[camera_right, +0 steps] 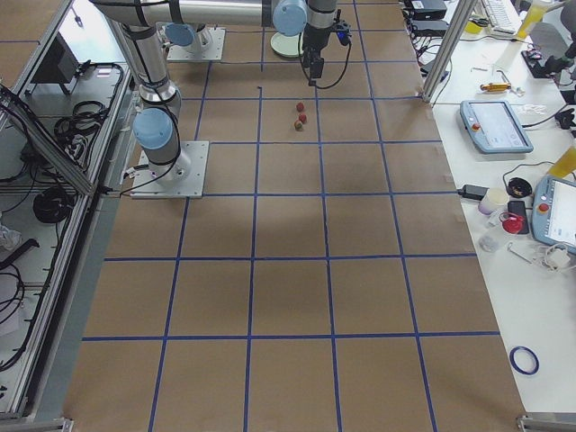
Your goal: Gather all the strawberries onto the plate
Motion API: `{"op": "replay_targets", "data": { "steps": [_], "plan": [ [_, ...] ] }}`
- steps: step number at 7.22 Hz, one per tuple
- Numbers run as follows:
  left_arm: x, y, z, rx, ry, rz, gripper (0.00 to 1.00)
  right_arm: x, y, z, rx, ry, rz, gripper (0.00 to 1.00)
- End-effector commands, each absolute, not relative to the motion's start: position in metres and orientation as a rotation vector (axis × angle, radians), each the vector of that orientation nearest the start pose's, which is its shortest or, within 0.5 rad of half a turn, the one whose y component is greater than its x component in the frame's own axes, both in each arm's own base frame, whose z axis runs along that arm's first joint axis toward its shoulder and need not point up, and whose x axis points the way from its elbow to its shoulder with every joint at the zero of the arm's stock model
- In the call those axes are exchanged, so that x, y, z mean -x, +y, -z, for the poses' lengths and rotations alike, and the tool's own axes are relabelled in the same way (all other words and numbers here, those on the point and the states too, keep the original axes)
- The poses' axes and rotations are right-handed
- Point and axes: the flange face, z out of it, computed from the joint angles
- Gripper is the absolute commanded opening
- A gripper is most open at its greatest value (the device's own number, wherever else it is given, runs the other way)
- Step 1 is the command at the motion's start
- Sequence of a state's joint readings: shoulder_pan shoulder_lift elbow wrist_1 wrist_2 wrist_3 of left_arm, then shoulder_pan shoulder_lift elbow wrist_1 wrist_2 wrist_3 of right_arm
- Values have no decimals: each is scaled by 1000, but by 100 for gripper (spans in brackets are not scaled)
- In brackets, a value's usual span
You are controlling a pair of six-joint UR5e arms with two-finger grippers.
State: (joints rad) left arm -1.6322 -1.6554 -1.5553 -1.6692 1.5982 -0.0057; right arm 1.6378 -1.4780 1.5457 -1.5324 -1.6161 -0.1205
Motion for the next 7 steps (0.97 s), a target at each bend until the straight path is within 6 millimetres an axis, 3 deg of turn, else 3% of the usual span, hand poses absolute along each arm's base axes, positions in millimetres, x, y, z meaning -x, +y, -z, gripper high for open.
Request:
{"op": "replay_targets", "data": {
  "steps": [1, 5, 7],
  "plan": [
    [161, -501, -441, -87, 3094, -262, 100, -176, -510, -446, 338, 3157, -150, 100],
    [160, -498, -431, -86, 3085, -295, 100, -244, -524, -398, 502, 3137, -117, 100],
    [160, -498, -429, -85, 3089, -295, 100, -290, -542, -352, 462, 3074, -54, 100]
  ]
}}
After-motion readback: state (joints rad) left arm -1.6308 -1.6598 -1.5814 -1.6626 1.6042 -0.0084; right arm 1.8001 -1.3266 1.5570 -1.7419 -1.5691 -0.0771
